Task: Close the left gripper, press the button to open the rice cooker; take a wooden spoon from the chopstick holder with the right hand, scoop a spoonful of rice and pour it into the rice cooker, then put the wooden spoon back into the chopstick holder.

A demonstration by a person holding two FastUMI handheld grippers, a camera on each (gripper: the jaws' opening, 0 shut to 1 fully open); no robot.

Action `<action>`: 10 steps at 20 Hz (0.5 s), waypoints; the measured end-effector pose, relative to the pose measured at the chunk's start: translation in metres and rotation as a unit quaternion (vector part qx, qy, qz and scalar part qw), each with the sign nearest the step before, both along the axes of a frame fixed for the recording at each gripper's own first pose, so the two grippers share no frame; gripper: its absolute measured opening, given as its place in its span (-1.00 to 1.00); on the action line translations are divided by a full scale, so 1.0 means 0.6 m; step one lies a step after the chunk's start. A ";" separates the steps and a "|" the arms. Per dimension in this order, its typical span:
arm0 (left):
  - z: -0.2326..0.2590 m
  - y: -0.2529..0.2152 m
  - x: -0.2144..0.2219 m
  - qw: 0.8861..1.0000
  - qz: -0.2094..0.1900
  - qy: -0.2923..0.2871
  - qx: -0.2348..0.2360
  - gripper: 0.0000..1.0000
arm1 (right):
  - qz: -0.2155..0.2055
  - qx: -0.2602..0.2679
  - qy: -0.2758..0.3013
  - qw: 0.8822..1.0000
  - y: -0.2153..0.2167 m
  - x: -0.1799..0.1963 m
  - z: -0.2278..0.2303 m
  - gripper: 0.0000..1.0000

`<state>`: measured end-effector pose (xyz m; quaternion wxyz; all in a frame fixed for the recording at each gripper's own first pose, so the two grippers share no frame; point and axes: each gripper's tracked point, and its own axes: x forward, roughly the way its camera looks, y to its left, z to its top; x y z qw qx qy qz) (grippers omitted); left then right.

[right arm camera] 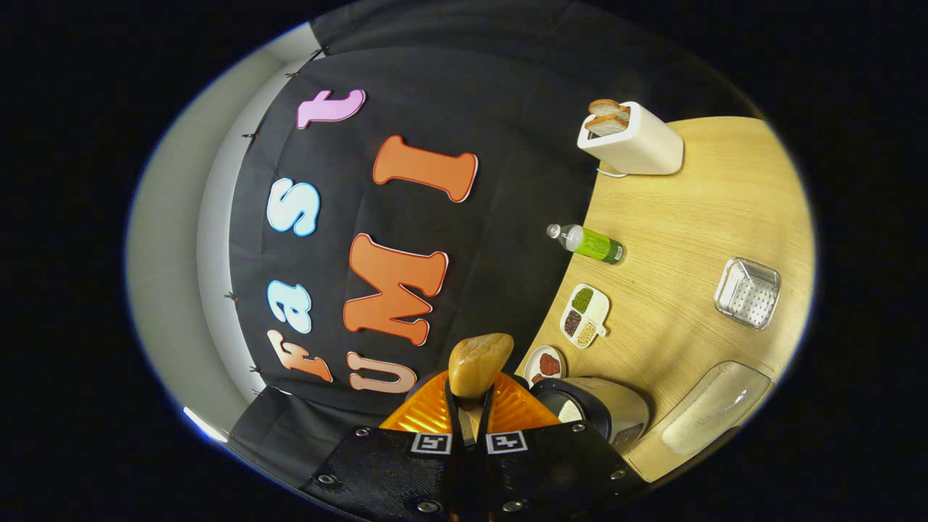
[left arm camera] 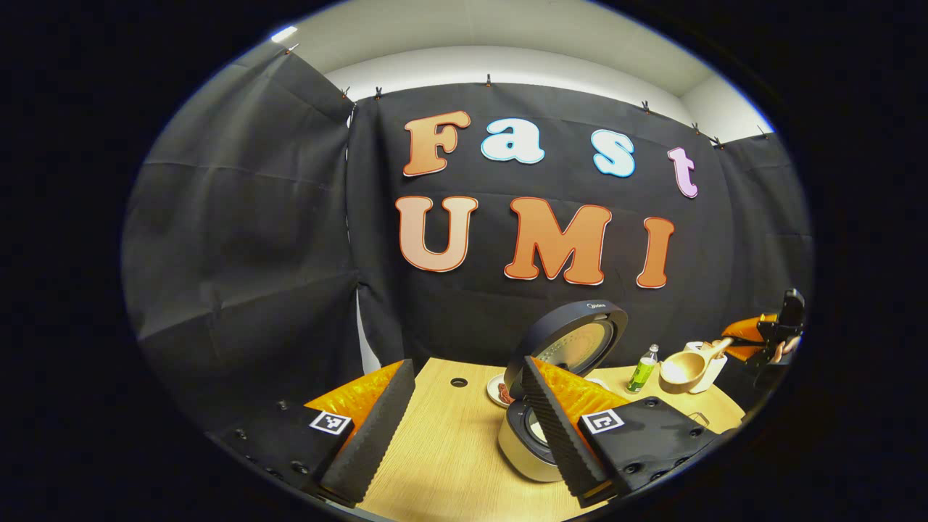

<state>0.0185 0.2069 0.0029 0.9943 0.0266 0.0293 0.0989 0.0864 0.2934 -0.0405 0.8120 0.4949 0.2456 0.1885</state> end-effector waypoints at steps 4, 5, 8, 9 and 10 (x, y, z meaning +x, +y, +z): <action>-0.006 -0.006 0.000 1.000 -0.005 0.002 0.001 0.94 | 0.005 -0.022 -0.031 0.999 0.039 0.024 0.042 -0.94; -0.007 -0.006 0.001 1.000 -0.005 0.003 0.003 0.94 | 0.008 -0.028 -0.041 0.999 0.050 0.029 0.053 -0.94; -0.009 -0.004 0.005 1.000 -0.007 0.005 0.002 0.94 | 0.016 -0.053 -0.070 0.996 0.076 0.039 0.078 -0.94; -0.009 -0.004 0.007 1.000 -0.007 0.006 0.002 0.94 | 0.015 -0.061 -0.078 0.995 0.081 0.042 0.084 -0.94; -0.009 -0.004 0.010 1.000 -0.007 0.006 0.001 0.94 | 0.015 -0.068 -0.086 0.994 0.087 0.044 0.089 -0.94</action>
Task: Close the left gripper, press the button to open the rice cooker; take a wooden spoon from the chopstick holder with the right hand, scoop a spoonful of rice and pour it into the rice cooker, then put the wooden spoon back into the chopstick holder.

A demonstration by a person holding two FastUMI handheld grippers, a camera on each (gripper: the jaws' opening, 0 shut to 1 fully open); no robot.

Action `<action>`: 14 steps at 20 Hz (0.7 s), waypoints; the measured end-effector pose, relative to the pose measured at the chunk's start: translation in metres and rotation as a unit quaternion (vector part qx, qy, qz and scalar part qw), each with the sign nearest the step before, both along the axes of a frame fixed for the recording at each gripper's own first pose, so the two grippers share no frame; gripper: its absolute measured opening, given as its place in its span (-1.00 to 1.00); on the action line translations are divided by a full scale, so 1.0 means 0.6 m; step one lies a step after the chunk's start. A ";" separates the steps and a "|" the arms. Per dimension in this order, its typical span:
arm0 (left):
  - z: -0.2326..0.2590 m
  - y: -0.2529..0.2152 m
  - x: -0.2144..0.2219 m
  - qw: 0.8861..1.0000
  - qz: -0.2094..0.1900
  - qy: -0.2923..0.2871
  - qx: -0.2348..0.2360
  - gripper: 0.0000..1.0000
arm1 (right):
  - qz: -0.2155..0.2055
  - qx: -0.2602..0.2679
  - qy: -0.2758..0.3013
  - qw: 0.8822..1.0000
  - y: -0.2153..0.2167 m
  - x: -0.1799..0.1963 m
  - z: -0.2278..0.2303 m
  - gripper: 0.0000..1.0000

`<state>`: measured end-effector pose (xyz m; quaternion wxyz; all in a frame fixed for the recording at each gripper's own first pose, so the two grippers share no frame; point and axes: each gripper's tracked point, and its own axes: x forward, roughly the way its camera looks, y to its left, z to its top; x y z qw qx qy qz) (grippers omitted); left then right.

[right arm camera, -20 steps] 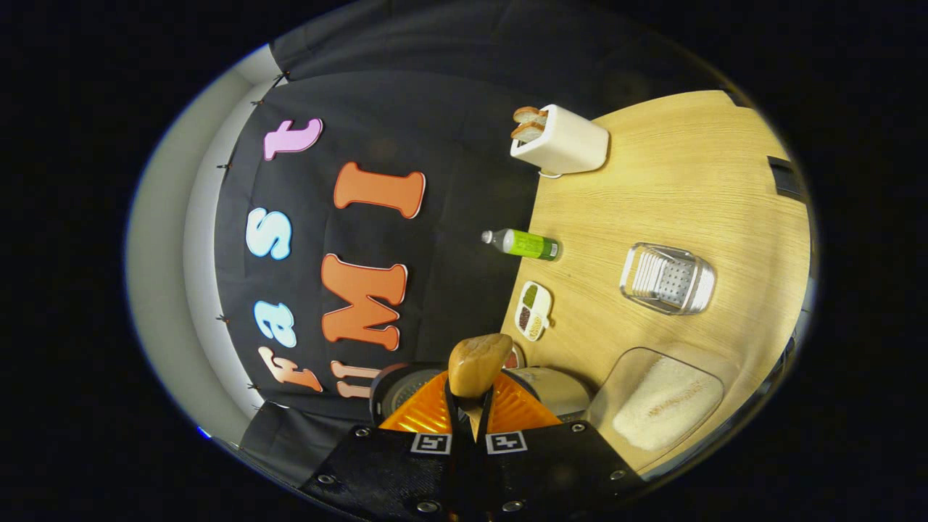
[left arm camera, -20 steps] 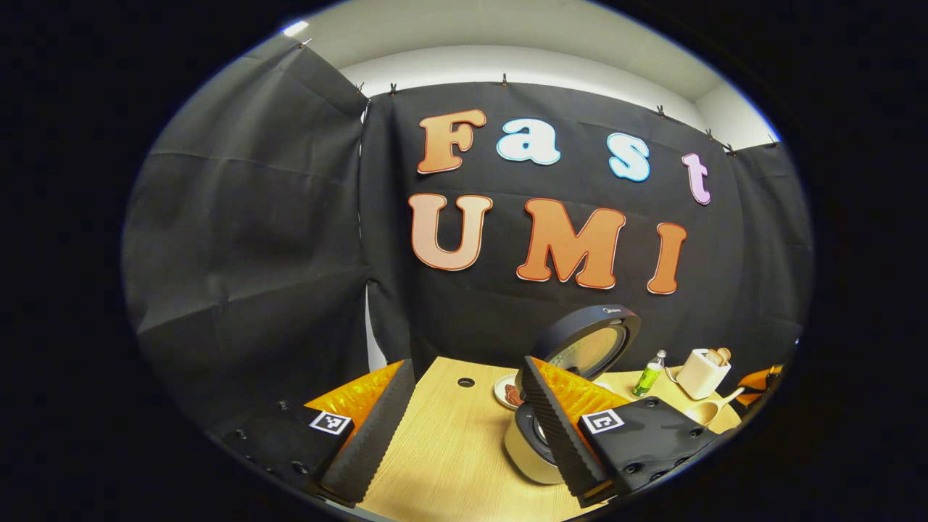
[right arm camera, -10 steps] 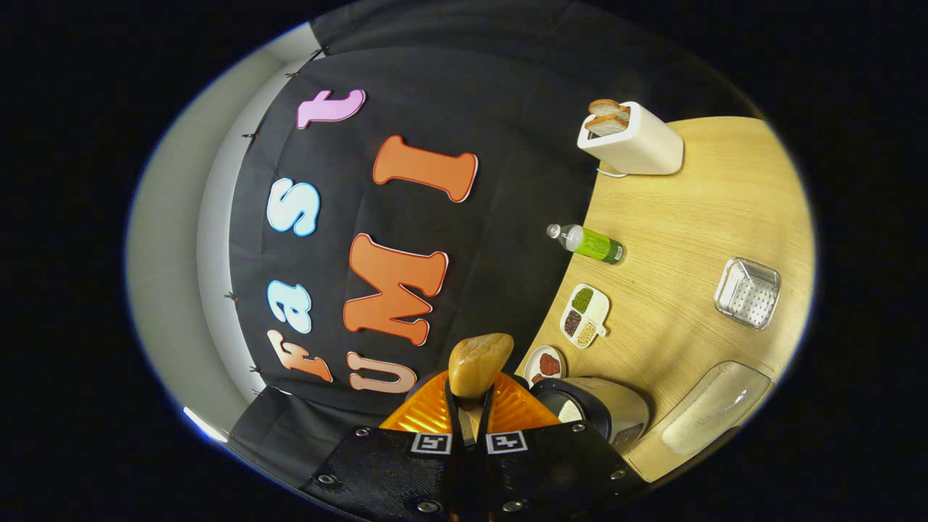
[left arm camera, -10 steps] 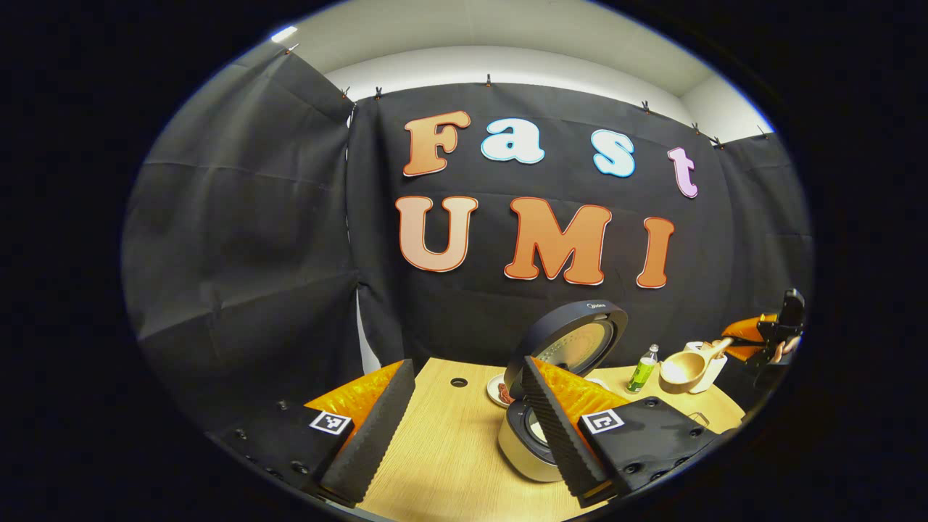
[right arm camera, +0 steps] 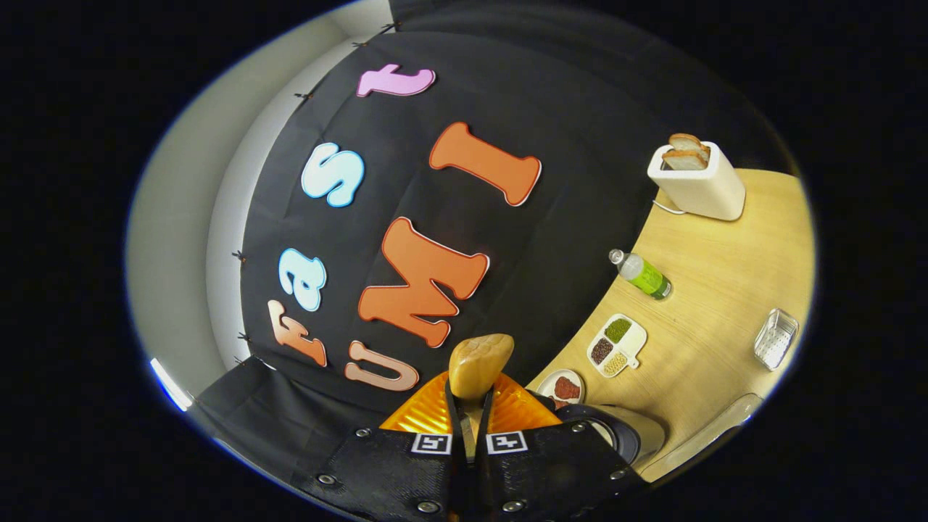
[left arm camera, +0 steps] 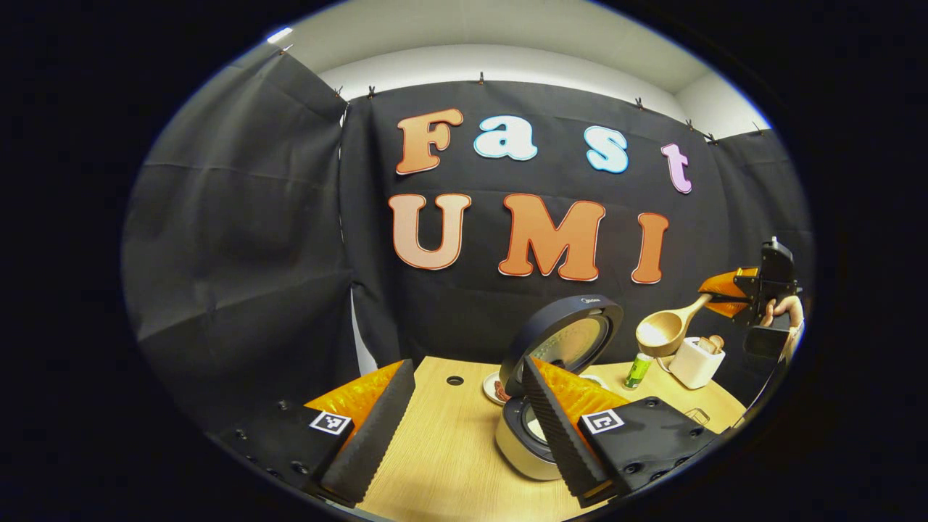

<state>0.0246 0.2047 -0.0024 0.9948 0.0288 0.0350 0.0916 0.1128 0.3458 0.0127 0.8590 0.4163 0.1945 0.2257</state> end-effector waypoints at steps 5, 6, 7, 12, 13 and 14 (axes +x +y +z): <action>-0.002 0.007 0.008 1.000 0.006 0.000 0.005 0.94 | 0.009 -0.025 -0.021 0.999 0.024 0.003 0.001 -0.94; -0.002 0.007 0.010 1.000 0.005 0.000 0.004 0.94 | 0.009 -0.030 -0.024 0.999 0.027 0.004 -0.002 -0.94; -0.004 0.005 0.009 1.000 0.004 0.000 0.002 0.94 | 0.008 -0.035 -0.026 0.999 0.028 0.004 -0.004 -0.94; -0.004 0.009 0.012 1.000 0.006 0.002 0.002 0.94 | 0.005 -0.060 -0.045 0.997 0.031 0.005 -0.010 -0.94; -0.005 0.010 0.012 1.000 0.006 0.002 0.001 0.94 | 0.005 -0.065 -0.049 0.997 0.032 0.006 -0.012 -0.94; -0.006 0.010 0.014 1.000 0.007 0.002 0.000 0.94 | 0.004 -0.071 -0.054 0.996 0.034 0.008 -0.011 -0.94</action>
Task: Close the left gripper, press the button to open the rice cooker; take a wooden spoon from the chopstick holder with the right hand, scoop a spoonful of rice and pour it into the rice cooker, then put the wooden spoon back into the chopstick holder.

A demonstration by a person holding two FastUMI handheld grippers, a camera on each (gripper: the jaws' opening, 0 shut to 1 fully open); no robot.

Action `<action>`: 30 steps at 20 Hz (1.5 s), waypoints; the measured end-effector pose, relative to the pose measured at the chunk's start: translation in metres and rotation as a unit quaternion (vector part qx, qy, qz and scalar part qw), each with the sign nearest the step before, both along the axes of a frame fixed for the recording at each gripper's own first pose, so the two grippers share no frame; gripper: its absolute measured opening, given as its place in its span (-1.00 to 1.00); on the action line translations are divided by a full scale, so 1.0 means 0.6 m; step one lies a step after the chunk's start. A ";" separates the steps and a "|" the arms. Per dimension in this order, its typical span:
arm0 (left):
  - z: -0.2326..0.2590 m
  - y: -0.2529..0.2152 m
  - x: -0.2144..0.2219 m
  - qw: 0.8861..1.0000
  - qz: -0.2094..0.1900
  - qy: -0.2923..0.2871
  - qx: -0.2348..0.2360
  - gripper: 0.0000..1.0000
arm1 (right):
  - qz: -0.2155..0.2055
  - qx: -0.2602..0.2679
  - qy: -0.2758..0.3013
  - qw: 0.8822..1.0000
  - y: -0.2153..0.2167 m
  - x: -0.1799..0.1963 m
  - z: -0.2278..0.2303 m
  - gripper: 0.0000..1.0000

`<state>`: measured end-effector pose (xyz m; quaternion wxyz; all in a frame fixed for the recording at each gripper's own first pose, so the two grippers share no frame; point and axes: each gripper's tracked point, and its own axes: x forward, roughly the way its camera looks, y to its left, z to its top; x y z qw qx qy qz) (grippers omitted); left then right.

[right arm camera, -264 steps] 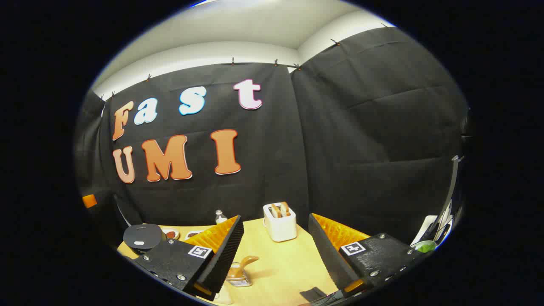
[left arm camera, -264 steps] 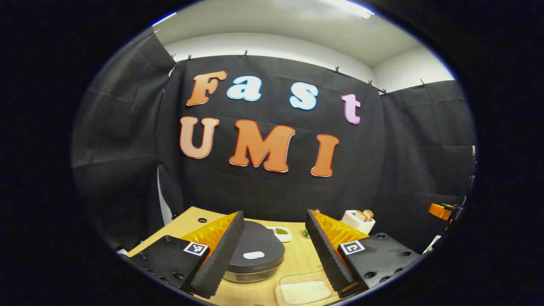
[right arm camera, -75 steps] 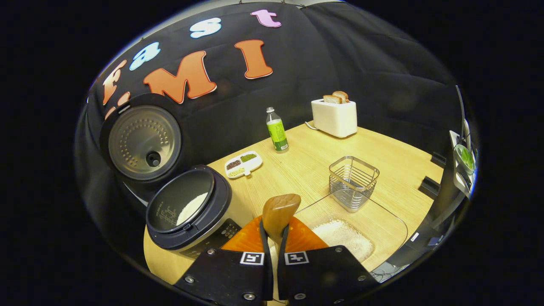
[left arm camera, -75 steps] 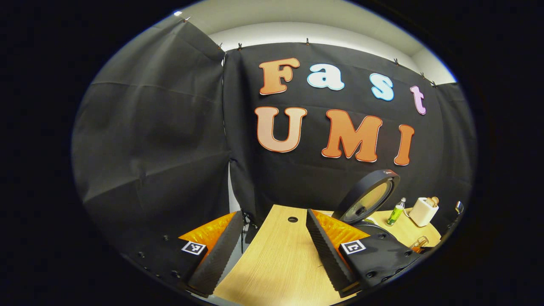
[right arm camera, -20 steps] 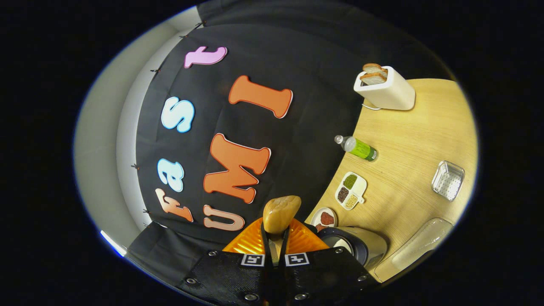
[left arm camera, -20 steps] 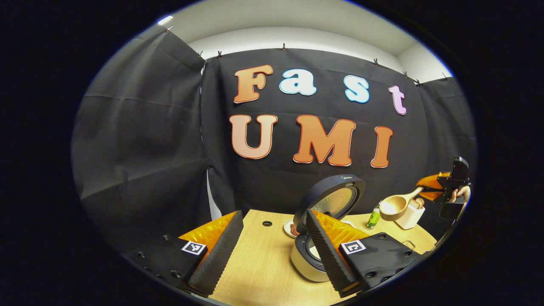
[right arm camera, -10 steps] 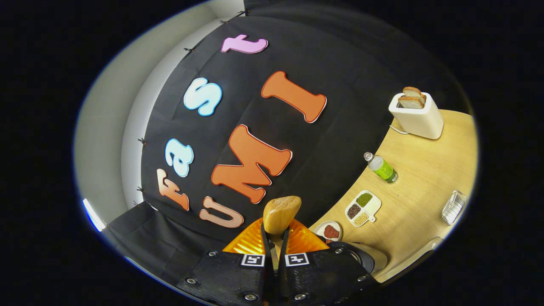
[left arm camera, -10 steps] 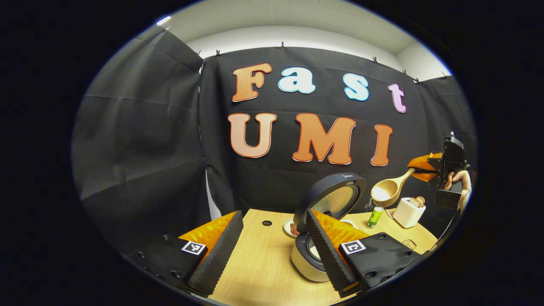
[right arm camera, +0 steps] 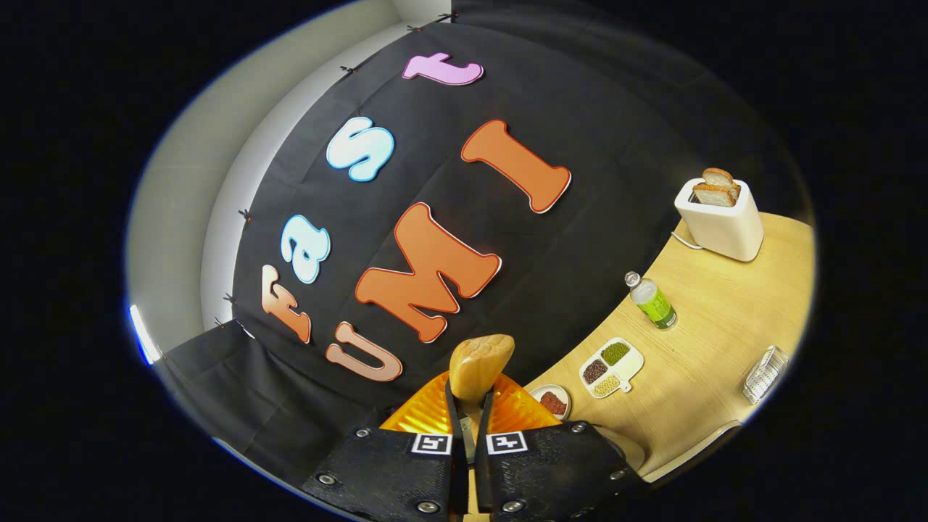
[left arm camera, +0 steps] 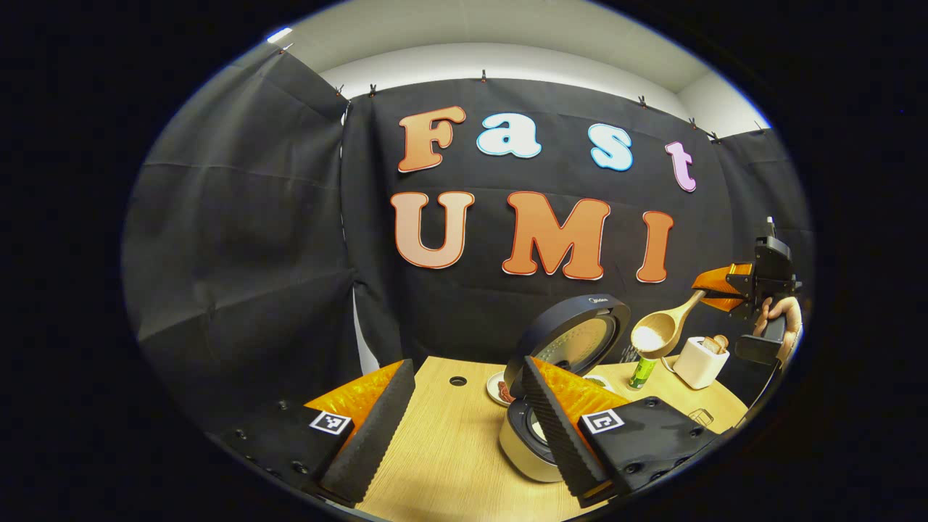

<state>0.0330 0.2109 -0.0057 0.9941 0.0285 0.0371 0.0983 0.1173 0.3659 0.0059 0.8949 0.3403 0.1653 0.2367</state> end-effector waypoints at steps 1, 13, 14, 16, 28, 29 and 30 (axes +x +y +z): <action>-0.001 0.000 0.000 1.000 0.000 0.000 0.000 0.94 | -0.001 -0.007 -0.005 1.000 0.001 0.001 -0.001 -0.94; -0.005 0.001 0.003 1.000 0.000 0.003 -0.001 0.94 | 0.023 -0.070 -0.058 0.996 0.030 -0.014 -0.005 -0.94; -0.005 0.000 0.003 1.000 0.000 0.004 0.000 0.96 | 0.026 -0.075 -0.062 0.995 0.034 -0.019 -0.006 -0.94; -0.006 0.001 0.003 1.000 0.000 0.005 0.002 0.94 | 0.032 -0.088 -0.071 0.993 0.041 -0.023 -0.010 -0.94; -0.009 0.007 0.003 1.000 0.003 0.007 0.000 0.96 | 0.047 -0.146 -0.120 0.981 0.078 -0.036 -0.009 -0.94; -0.012 0.008 0.002 1.000 0.004 0.008 0.000 0.94 | 0.049 -0.150 -0.123 0.980 0.078 -0.038 -0.010 -0.94; -0.013 0.009 0.002 1.000 0.005 0.009 0.000 0.96 | 0.050 -0.154 -0.127 0.979 0.079 -0.039 -0.011 -0.94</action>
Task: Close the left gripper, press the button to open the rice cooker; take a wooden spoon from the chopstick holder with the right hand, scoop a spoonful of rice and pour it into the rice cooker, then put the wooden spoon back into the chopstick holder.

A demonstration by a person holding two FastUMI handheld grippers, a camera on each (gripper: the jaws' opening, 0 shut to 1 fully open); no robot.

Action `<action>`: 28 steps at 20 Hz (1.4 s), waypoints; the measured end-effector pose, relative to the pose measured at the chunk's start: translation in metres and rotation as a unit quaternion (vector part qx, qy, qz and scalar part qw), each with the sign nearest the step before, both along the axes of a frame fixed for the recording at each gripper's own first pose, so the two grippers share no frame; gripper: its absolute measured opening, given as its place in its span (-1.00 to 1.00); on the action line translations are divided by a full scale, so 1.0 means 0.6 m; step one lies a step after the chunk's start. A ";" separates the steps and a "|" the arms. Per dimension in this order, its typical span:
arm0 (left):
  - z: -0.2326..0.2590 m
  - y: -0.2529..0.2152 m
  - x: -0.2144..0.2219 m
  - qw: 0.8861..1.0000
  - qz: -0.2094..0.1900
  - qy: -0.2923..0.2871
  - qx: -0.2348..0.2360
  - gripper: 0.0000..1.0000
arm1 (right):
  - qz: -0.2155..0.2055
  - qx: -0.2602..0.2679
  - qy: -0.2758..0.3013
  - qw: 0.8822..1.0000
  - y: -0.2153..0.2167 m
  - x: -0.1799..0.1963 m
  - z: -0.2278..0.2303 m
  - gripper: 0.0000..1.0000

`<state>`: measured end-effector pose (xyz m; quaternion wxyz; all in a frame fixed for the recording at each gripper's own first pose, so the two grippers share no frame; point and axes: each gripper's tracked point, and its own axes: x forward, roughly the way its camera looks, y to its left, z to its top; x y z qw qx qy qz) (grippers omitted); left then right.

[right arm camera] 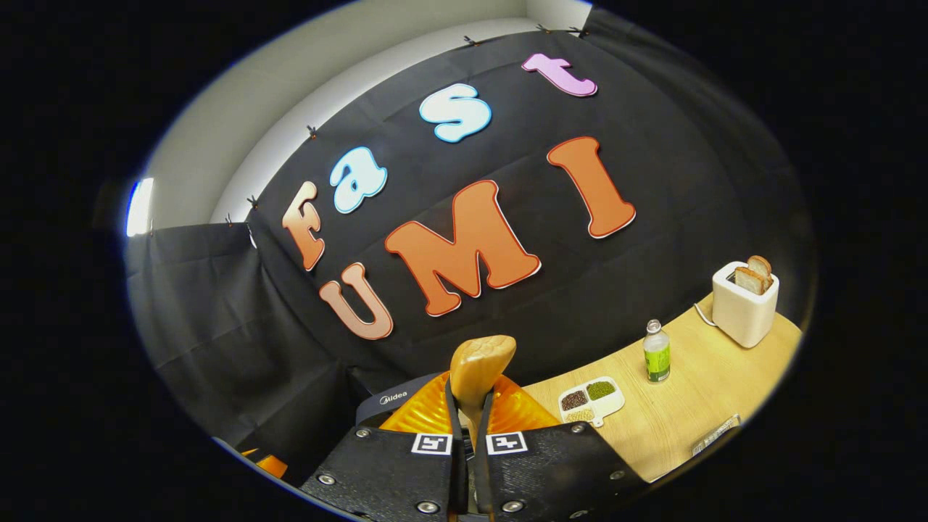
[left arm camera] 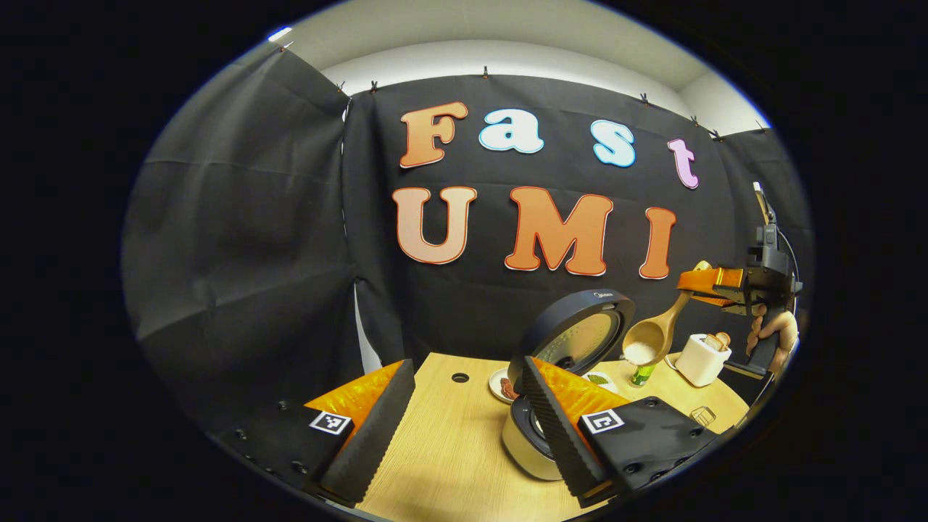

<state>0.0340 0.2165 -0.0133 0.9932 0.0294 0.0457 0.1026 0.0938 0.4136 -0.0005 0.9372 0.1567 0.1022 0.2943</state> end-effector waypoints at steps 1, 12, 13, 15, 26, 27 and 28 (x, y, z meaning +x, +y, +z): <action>-0.001 0.000 -0.001 1.000 0.001 0.000 0.002 0.94 | 0.002 -0.005 -0.005 1.000 0.003 0.000 -0.001 -0.94; -0.002 0.006 -0.001 1.000 0.004 -0.001 -0.003 0.94 | 0.019 -0.063 -0.056 0.996 0.027 -0.016 0.002 -0.94; -0.003 0.006 0.000 1.000 0.004 -0.001 -0.006 0.94 | 0.020 -0.072 -0.065 0.995 0.031 -0.019 0.002 -0.94; -0.005 0.008 -0.001 1.000 0.005 0.001 -0.006 0.94 | 0.023 -0.086 -0.081 0.993 0.035 -0.022 0.006 -0.94; -0.009 0.008 -0.007 1.000 0.006 0.006 0.002 0.94 | 0.070 -0.164 -0.144 0.973 0.059 -0.063 -0.017 -0.94; -0.009 0.010 -0.006 1.000 0.006 0.007 0.002 0.94 | 0.073 -0.178 -0.152 0.969 0.059 -0.066 -0.022 -0.94; -0.011 0.010 -0.007 1.000 0.006 0.007 0.003 0.94 | 0.076 -0.193 -0.159 0.965 0.062 -0.065 -0.031 -0.94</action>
